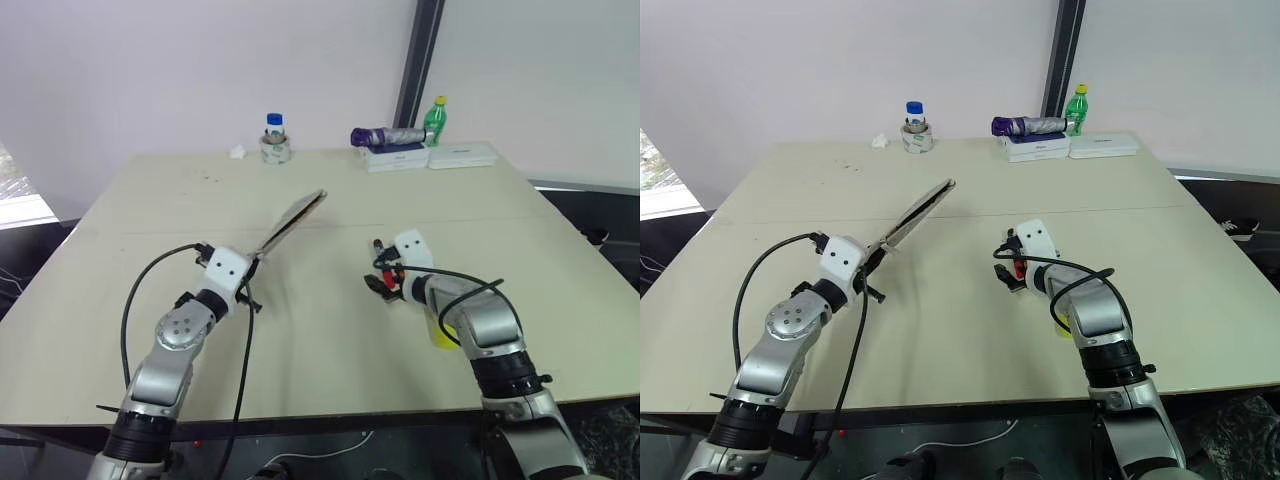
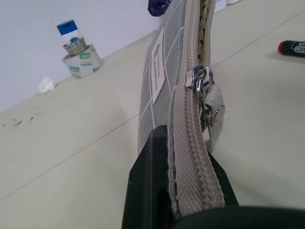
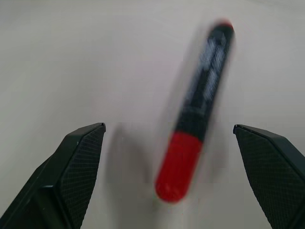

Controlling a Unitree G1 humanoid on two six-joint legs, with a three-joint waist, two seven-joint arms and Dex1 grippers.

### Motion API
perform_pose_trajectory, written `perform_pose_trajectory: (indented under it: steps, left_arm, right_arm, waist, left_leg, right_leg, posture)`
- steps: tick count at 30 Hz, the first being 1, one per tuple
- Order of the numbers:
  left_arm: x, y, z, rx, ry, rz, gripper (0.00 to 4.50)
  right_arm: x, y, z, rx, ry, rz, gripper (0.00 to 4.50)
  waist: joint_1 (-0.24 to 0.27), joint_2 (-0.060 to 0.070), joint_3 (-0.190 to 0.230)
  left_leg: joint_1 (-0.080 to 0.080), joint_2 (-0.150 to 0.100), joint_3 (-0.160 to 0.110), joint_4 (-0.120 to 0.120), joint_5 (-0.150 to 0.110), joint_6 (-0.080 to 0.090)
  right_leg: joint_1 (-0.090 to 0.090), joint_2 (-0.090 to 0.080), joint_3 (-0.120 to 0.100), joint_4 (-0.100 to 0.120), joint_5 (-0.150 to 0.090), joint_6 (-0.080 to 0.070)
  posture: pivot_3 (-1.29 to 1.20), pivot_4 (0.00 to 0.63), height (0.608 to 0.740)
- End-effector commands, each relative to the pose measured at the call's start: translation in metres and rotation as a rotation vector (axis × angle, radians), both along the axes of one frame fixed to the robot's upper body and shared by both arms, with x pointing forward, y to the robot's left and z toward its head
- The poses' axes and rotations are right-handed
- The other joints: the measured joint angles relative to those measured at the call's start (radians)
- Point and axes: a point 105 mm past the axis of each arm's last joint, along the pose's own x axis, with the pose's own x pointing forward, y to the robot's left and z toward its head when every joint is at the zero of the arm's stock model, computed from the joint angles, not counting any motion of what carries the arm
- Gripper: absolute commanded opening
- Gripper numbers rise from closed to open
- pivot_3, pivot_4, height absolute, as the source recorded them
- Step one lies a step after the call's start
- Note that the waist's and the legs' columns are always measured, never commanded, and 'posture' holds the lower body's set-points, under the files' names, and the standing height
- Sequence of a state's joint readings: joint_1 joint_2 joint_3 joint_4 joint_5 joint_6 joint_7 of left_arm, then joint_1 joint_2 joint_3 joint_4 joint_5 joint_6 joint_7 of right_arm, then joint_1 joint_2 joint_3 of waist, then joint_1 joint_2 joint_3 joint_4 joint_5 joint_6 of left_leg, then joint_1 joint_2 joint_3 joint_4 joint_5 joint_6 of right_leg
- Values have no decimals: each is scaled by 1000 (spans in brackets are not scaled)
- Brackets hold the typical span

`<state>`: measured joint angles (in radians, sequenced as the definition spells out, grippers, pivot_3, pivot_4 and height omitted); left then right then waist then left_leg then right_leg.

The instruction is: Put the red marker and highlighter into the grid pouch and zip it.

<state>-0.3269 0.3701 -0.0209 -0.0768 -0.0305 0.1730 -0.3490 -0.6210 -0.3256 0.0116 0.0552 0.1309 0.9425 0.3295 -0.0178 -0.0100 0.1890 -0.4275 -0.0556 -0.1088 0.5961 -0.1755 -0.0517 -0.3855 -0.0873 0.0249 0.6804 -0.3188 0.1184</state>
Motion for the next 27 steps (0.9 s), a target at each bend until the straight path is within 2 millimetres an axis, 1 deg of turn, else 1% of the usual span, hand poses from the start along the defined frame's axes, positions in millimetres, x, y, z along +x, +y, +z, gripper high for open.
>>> perform_pose_trajectory:
  steps: [1, 3, 4, 5, 6, 7, 9, 11, 13, 15, 18, 20, 24, 27]
  left_arm:
    - [0, -6, 10, -7, -49, -10, 0]
    - [0, -9, 8, -10, -42, -16, 0]
    - [0, -10, 7, -11, -39, -20, 0]
    - [0, -11, 7, -12, -36, -25, 0]
    - [0, -13, 6, -12, -35, -29, 0]
    - [1, -14, 6, -15, -32, -33, 0]
    - [1, -16, 5, -19, -27, -40, 0]
    - [1, -18, 4, -22, -22, -51, 0]
    - [0, -23, 4, -25, -20, -74, 0]
    - [0, -25, 4, -27, -19, -86, 0]
    - [0, -27, 4, -29, -18, -92, 0]
    - [0, -28, 4, -30, -18, -96, 0]
    - [0, -32, 5, -33, -22, -110, 0]
    - [-1, -33, 6, -33, -24, -116, 0]
  right_arm:
    - [3, -4, 12, 53, -29, -35, 3162]
    - [4, -4, 13, 65, -26, -40, 2214]
    - [3, -4, 13, 68, -26, -41, 1602]
    - [3, -5, 14, 64, -29, -39, 1201]
    - [3, -5, 16, 49, -37, -32, 677]
    - [3, -6, 22, -2, -73, -2, 299]
    - [-2, -4, 36, -95, -148, 80, 302]
    - [-9, -1, 53, -187, -243, 189, 302]
    - [-22, 2, 72, -232, -317, 314, 302]
    - [-33, 4, 85, -268, -372, 401, 302]
    - [-44, 6, 92, -306, -401, 476, 302]
    - [-46, 7, 94, -319, -409, 497, 302]
    - [-45, 9, 94, -351, -411, 507, 302]
    - [-40, 7, 91, -377, -402, 491, 302]
  waist:
    - [0, 0, 0]
    - [-1, 0, 0]
    - [-2, 0, 0]
    - [-1, 0, 0]
    - [-1, 0, 0]
    - [-1, 0, 0]
    - [0, 0, 0]
    - [2, 0, 0]
    - [2, 0, 0]
    - [1, 0, 0]
    - [-1, -1, 0]
    - [0, -1, 1]
    - [3, -1, 1]
    - [4, -1, 1]
  left_leg:
    - [0, 0, 0, 0, 0, 0]
    - [0, 0, 0, 0, 0, 0]
    - [0, 0, 0, 0, 0, 0]
    - [0, 0, 0, 0, 0, 0]
    - [0, 0, 0, 0, 0, 0]
    - [0, 0, 0, 0, 0, 0]
    - [0, 0, 0, 0, 0, 0]
    - [0, 0, 0, 0, 0, 0]
    - [0, 0, 0, 0, 0, 0]
    - [0, 0, 0, 0, 0, 0]
    - [0, 0, 0, 0, 0, 0]
    - [0, 0, 0, 0, 0, 0]
    - [0, 0, 0, 0, 0, 0]
    - [0, 0, 0, 0, 0, 0]
  right_leg:
    - [0, 0, 0, 0, 0, 0]
    - [0, 0, 0, 0, 0, 0]
    - [0, 0, 0, 0, 0, 0]
    - [0, 0, 0, 0, 0, 0]
    - [0, 0, 0, 0, 0, 0]
    - [0, 0, 0, 0, 0, 0]
    - [0, 0, 0, 0, 0, 0]
    - [0, 0, 0, 0, 0, 0]
    - [0, 0, 0, 0, 0, 0]
    - [1, 0, -1, -1, 0, 0]
    - [1, 0, -1, -1, 0, 0]
    - [1, 0, -1, -1, 0, 0]
    - [2, 0, -1, -2, 0, 0]
    - [2, 0, -1, -2, 0, 0]
  posture:
    - [0, 150, 740]
    - [0, 150, 740]
    - [0, 150, 740]
    - [0, 150, 740]
    - [0, 150, 740]
    - [0, 150, 740]
    - [0, 150, 740]
    - [0, 150, 740]
    - [0, 150, 740]
    - [0, 150, 740]
    - [0, 150, 740]
    - [0, 150, 740]
    - [0, 150, 740]
    - [0, 150, 740]
